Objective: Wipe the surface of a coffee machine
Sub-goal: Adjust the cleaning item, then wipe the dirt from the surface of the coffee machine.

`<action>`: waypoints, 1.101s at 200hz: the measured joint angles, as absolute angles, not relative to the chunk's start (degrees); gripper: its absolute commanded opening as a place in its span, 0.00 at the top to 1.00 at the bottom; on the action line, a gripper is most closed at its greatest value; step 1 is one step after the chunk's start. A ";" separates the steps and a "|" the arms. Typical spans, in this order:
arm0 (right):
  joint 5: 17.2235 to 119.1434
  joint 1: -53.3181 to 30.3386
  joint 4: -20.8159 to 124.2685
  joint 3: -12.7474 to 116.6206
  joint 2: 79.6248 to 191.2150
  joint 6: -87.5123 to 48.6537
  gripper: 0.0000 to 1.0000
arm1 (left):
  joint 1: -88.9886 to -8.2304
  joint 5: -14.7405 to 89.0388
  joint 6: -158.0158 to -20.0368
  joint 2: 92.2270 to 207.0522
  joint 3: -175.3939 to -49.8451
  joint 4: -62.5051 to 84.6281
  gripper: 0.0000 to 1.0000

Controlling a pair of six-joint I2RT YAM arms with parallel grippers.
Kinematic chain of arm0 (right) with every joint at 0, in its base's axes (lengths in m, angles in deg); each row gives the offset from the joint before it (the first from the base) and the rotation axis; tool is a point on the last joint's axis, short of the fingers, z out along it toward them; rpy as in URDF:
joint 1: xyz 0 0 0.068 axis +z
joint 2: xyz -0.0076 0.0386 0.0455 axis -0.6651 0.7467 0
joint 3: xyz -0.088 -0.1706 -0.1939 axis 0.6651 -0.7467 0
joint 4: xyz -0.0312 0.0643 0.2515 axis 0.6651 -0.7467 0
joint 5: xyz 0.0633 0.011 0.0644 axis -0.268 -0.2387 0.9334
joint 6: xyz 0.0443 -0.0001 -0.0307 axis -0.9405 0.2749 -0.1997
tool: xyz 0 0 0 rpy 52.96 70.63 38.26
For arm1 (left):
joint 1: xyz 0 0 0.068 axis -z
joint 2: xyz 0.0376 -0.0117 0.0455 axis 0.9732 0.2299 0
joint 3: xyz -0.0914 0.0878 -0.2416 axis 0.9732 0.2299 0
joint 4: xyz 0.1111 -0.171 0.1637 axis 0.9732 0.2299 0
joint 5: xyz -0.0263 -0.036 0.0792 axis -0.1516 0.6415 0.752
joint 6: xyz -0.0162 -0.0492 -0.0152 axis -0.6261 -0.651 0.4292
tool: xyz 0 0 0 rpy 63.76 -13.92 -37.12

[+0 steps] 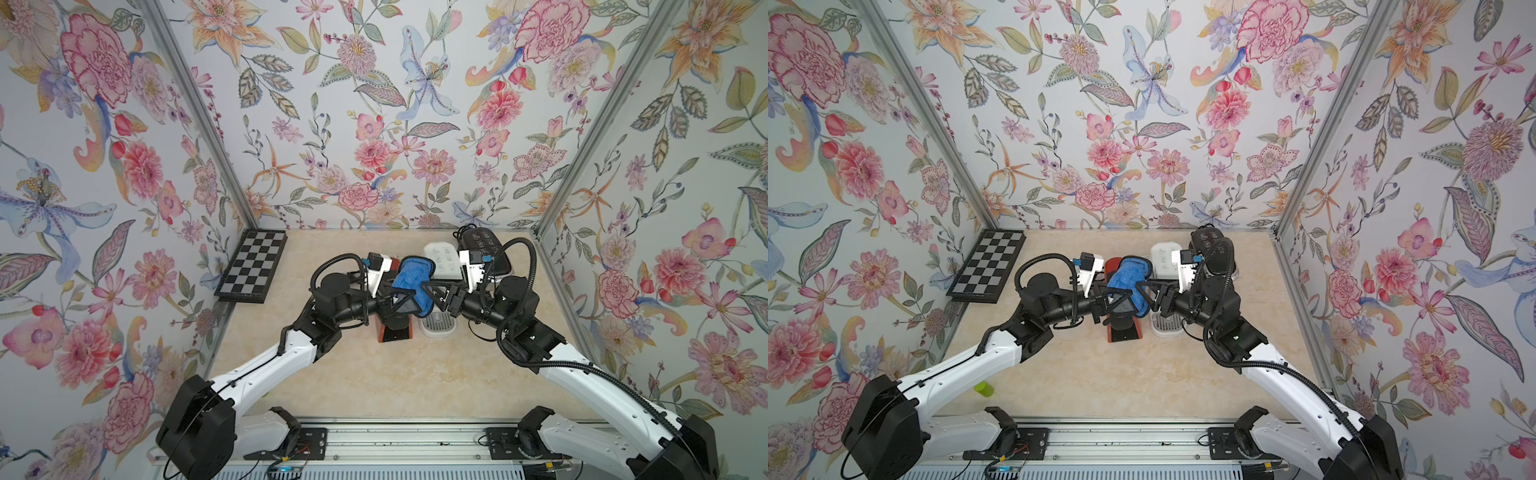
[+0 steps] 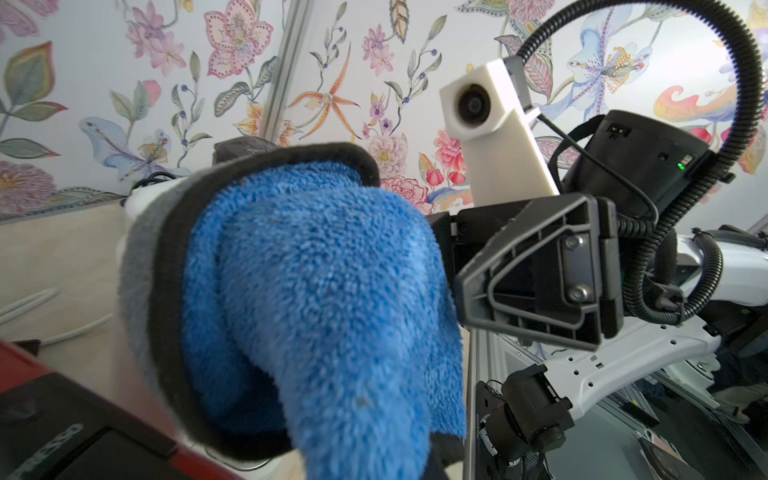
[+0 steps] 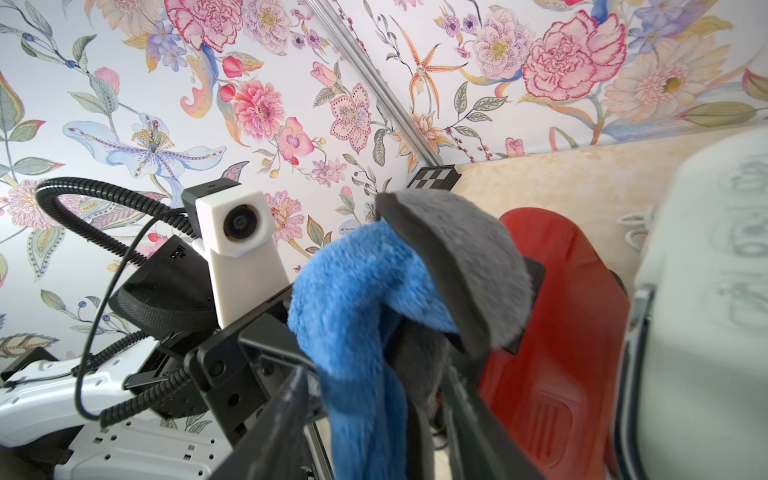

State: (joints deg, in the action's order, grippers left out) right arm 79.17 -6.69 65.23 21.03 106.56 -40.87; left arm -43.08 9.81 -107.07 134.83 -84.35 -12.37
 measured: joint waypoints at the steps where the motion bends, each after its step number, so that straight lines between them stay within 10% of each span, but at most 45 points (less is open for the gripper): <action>1: 79.17 -6.73 65.19 21.03 106.54 -40.90 0.43 | -43.17 9.89 -107.03 134.63 -84.35 -12.22 1.00; 102: 77.37 -7.34 60.95 17.73 106.61 -40.50 0.43 | -45.49 40.89 -104.12 123.79 -80.18 6.25 1.00; 220: 75.23 -6.29 62.65 13.97 107.15 -42.43 0.43 | -45.68 40.08 -99.95 146.61 -77.60 4.04 1.00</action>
State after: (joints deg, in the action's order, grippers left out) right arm 75.23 -6.29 62.65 13.97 107.15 -42.43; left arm -45.68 40.08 -99.95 146.61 -77.60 4.04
